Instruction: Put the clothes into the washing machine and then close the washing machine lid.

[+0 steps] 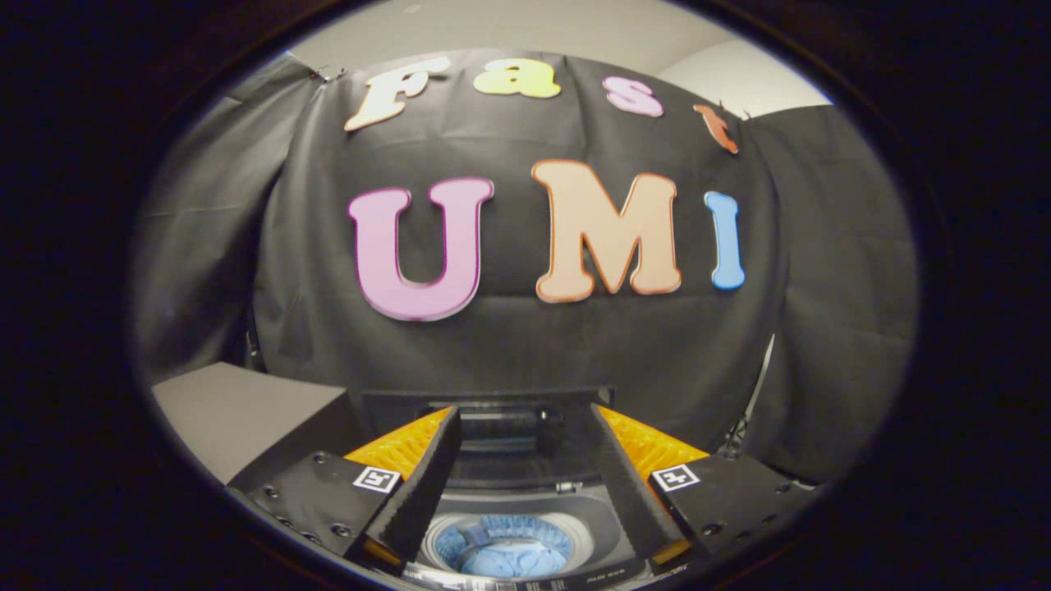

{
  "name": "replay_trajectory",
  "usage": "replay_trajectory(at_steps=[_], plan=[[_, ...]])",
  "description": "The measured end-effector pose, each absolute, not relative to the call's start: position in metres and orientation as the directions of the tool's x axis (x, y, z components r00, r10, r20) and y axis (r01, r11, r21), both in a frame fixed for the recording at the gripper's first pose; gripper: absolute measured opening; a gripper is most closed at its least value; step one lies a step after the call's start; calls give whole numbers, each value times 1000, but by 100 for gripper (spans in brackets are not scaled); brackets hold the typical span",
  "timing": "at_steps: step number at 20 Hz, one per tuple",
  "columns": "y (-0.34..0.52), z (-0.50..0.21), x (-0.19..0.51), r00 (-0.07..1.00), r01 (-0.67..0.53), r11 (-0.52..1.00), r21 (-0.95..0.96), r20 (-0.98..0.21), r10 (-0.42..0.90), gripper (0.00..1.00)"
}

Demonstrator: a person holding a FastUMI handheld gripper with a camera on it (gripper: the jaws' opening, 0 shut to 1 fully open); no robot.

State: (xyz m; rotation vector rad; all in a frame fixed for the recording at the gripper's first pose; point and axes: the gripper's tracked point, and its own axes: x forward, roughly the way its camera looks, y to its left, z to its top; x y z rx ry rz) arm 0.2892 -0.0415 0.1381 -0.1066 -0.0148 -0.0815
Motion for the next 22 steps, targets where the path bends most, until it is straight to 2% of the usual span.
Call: replay_trajectory(at_steps=[2,5,9,15,18,22], plan=[[-39,157,302,991,113,985,-127,92,-101,95],[-26,169,329,986,120,982,-145,135,-100,96],[-8,175,375,977,96,994,-46,194,-85,96],[-5,144,450,984,78,997,25,161,-81,96],[-4,132,472,980,82,996,-34,186,-75,95],[4,103,493,987,73,987,-141,150,-52,95]])
